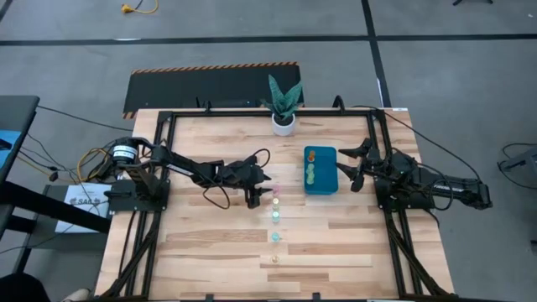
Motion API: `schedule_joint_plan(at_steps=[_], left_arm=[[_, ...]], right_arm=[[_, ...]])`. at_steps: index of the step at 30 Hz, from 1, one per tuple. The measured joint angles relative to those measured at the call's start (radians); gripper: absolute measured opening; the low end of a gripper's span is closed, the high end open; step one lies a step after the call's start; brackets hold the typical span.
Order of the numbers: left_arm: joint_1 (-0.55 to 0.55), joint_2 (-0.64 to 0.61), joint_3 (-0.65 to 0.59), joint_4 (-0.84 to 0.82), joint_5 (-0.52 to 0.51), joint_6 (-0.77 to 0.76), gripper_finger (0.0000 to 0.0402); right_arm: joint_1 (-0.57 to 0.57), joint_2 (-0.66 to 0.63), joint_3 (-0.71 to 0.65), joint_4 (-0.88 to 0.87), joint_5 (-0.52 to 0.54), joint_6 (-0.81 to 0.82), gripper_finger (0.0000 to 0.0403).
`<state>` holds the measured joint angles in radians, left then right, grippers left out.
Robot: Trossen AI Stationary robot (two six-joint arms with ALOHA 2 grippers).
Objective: Pick and place pill bottles into a basket
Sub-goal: Put the pink pill bottle into the blue bin
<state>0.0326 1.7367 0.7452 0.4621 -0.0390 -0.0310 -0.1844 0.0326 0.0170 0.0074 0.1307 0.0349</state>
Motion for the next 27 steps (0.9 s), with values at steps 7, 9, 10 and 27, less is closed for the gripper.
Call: schedule_joint_plan(at_steps=[7, 9, 10, 27], left_arm=[[-0.032, 0.0, 0.0, 0.009, 0.001, -0.017, 0.0182], [-0.034, 0.0, 0.0, 0.011, 0.003, -0.017, 0.0182], [-0.034, 0.0, 0.0, 0.012, 0.005, -0.017, 0.0182], [-0.017, 0.099, 0.07, -0.012, 0.014, 0.023, 0.0182]], right_arm=[[0.0, 0.0, 0.0, 0.0, 0.0, 0.0, 0.0244], [0.0, 0.0, 0.0, 0.0, 0.0, 0.0, 0.0244], [0.0, 0.0, 0.0, 0.0, 0.0, 0.0, 0.0244], [0.0, -0.001, 0.0, 0.0, 0.002, 0.0, 0.0244]])
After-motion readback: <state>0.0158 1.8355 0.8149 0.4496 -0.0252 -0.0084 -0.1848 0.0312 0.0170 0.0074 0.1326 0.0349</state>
